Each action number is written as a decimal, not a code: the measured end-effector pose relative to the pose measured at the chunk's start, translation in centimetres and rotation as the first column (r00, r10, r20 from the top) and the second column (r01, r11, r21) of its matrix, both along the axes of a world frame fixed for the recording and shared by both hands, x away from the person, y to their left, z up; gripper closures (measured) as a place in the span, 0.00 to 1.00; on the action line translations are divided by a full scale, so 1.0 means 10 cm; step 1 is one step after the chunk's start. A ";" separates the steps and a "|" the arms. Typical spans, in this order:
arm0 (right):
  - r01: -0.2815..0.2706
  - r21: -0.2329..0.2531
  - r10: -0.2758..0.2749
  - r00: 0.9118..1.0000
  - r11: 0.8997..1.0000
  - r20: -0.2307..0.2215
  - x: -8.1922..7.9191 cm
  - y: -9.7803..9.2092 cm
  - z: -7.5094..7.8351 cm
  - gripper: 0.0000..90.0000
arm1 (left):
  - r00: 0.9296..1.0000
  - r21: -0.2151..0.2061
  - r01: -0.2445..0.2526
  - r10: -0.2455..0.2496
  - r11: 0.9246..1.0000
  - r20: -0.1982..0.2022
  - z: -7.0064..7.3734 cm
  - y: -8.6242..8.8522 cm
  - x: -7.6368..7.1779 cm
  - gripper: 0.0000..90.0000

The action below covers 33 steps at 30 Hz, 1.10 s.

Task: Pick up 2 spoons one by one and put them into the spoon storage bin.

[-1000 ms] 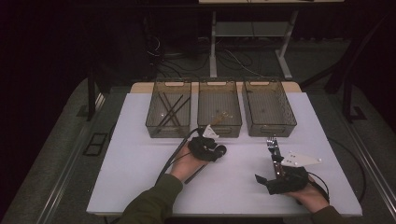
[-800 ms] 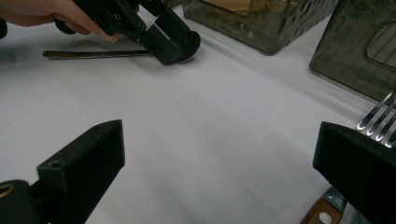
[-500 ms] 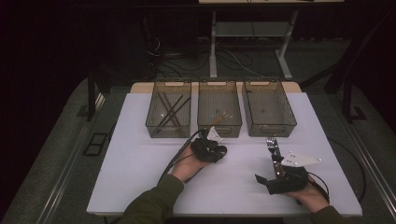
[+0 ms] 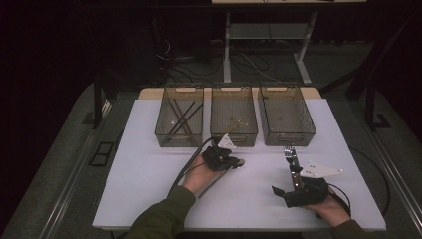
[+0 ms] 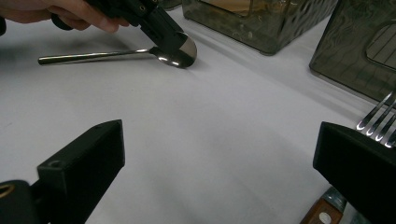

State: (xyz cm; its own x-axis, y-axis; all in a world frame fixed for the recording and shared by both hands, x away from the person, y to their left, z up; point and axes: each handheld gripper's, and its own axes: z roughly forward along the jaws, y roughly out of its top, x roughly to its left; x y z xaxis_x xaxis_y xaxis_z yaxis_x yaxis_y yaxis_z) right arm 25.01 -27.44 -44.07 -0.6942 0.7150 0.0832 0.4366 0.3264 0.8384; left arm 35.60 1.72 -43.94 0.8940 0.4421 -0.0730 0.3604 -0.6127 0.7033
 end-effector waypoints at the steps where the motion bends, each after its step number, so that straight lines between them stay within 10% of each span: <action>1: -0.001 -0.001 0.001 1.000 1.000 0.001 0.00 0.00 0.00 0.02 | 1.000 -0.008 -0.003 0.003 1.000 -0.009 0.00 0.00 0.00 0.98; 33: 0.002 0.003 -0.002 1.000 1.000 0.004 0.01 -0.01 0.00 0.02 | 0.999 -0.125 -0.006 0.011 0.992 0.040 0.34 0.27 0.01 0.98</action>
State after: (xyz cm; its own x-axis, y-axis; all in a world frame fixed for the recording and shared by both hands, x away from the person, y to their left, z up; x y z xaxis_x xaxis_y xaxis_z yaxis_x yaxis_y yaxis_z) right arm 25.07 -27.55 -44.08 -0.6932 0.7161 0.0820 0.4335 0.3234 0.8411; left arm 35.74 4.37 -40.58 0.8938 0.4390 -0.0915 0.3344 -0.5166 0.7883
